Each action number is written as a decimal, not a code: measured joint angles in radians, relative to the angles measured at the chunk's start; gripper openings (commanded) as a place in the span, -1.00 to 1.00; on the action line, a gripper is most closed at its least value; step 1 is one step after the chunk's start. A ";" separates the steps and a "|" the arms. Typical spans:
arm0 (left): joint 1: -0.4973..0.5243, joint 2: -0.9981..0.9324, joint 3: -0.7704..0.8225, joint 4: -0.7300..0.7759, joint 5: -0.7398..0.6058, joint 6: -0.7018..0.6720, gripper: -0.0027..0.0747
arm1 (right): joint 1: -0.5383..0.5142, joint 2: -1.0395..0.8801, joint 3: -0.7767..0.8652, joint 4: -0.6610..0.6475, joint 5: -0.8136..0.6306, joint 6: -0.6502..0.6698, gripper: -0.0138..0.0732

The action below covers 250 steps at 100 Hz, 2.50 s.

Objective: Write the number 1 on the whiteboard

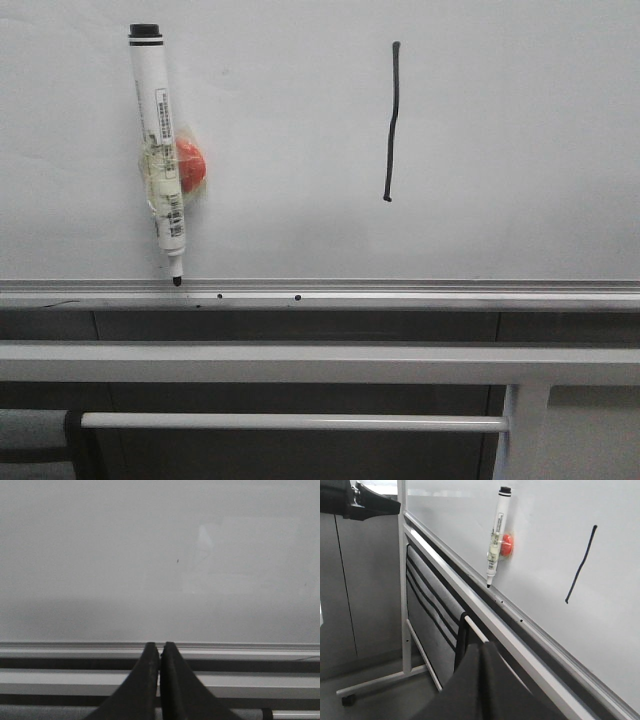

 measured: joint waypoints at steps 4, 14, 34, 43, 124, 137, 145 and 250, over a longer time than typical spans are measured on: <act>0.007 0.000 0.003 -0.004 0.010 -0.001 -0.98 | 0.000 0.000 0.000 0.000 0.000 0.000 -0.83; 0.013 0.000 0.003 -0.012 0.026 -0.001 -0.98 | 0.000 0.000 0.000 0.000 0.000 0.000 -0.83; 0.016 0.000 0.003 0.001 0.070 -0.003 -0.98 | 0.000 0.000 0.000 0.000 0.000 0.000 -0.83; 0.016 0.000 0.003 0.003 0.071 -0.003 -0.98 | 0.000 0.000 0.000 0.000 0.000 0.000 -0.83; 0.016 0.000 0.003 0.018 0.071 0.006 -0.98 | 0.000 0.000 0.000 0.000 0.000 0.000 -0.83; 0.016 0.000 0.003 0.018 0.071 0.006 -0.98 | 0.000 0.000 0.017 0.110 -0.002 0.000 -0.83; 0.016 0.000 0.003 0.018 0.071 0.006 -0.98 | -0.003 0.000 0.058 0.197 -0.004 0.000 -0.83; 0.018 0.000 0.003 0.018 0.071 0.006 -0.98 | -0.952 -0.275 0.071 0.269 0.345 0.002 -0.83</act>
